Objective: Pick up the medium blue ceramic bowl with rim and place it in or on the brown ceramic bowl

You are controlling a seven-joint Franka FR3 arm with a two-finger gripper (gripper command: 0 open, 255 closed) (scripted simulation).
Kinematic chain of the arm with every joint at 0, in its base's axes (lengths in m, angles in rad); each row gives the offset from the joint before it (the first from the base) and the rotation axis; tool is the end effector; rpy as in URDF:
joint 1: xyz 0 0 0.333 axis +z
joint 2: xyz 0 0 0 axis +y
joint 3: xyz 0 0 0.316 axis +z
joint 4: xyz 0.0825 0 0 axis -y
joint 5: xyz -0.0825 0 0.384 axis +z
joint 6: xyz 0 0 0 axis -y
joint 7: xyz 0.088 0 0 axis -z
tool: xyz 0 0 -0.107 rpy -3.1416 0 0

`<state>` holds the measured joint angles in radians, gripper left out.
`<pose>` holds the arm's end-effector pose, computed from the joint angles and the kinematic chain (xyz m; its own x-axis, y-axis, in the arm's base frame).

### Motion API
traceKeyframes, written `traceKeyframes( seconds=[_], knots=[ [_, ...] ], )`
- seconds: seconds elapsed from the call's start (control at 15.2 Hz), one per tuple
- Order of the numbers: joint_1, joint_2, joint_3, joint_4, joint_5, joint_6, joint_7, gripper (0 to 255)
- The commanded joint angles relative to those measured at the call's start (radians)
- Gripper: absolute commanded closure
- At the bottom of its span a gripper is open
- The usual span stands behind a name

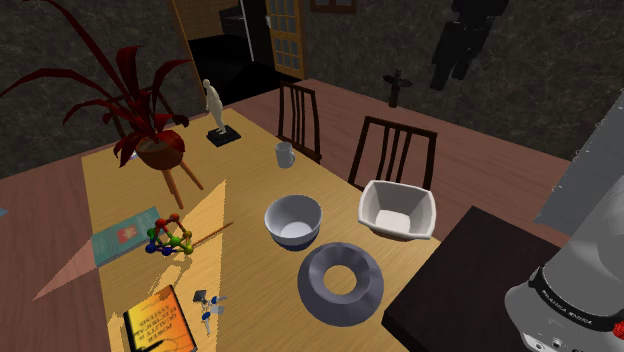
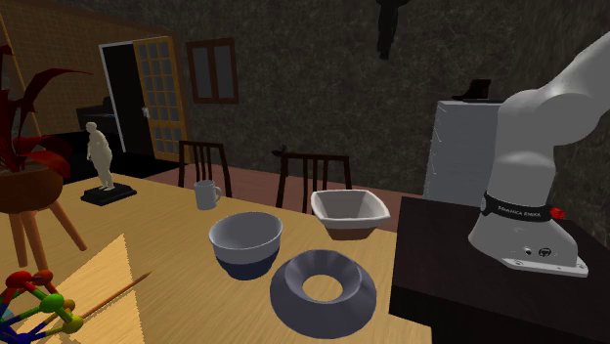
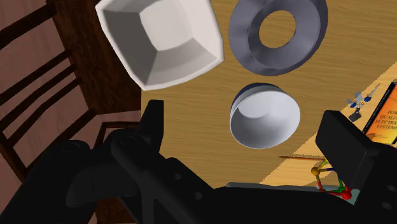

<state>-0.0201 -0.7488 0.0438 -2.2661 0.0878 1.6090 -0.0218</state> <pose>0.3217 0.0216 0.6249 0.9952 0.0331 0.0922 0.0383 -0.9977 -0.0558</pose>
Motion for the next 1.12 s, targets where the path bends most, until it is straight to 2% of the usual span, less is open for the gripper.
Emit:
traceKeyframes(
  seconds=[0.0,0.53,1.06],
  knots=[
    [0.0,0.0,0.0,0.0,0.0,0.0,0.0,0],
    [0.01,0.157,0.021,-0.117,0.042,0.271,0.004,0],
    [0.025,0.394,0.041,-0.145,0.086,0.532,-0.001,0]
  ],
)
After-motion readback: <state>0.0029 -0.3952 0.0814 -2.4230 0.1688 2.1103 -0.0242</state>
